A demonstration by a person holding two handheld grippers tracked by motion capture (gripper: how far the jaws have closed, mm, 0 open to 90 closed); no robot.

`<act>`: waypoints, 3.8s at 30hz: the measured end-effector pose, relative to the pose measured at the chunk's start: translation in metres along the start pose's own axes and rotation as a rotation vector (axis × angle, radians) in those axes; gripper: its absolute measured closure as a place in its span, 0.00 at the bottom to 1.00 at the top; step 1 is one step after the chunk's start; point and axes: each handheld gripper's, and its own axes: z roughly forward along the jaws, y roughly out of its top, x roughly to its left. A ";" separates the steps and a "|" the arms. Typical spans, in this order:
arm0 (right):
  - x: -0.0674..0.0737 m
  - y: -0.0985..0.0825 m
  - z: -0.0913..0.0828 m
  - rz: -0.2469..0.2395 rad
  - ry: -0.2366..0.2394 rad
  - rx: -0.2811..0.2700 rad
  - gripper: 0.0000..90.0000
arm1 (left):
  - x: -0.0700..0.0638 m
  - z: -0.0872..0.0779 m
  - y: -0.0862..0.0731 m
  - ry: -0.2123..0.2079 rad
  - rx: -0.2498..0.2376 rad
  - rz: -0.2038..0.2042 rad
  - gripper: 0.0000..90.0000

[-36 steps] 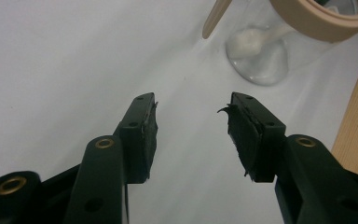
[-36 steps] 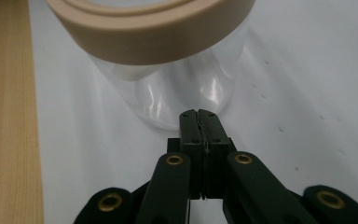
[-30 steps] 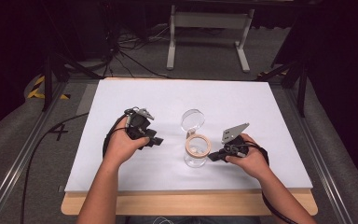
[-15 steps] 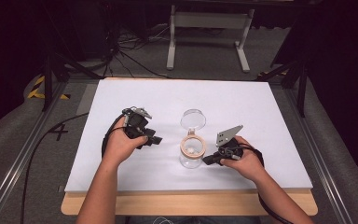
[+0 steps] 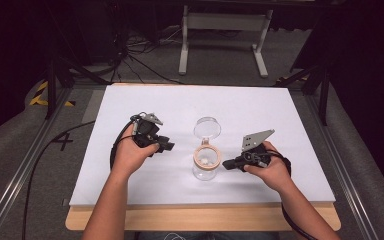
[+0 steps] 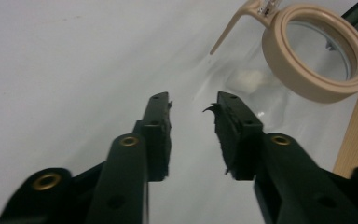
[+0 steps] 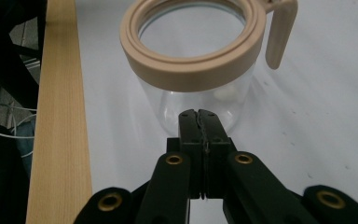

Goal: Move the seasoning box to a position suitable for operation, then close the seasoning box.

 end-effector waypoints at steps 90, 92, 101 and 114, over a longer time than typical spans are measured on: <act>0.033 0.037 0.001 0.033 0.010 -0.039 1.00 | -0.027 -0.014 0.023 -0.016 -0.008 0.152 0.96; 0.033 0.037 0.002 0.040 0.012 -0.011 1.00 | -0.027 -0.014 0.023 -0.017 -0.008 0.152 0.96; 0.033 0.033 0.003 0.075 0.022 0.064 1.00 | -0.025 -0.017 0.023 -0.014 0.001 0.160 0.96; 0.030 0.039 -0.021 0.073 -0.014 -0.066 0.92 | -0.021 -0.023 0.016 0.008 -0.038 0.100 0.82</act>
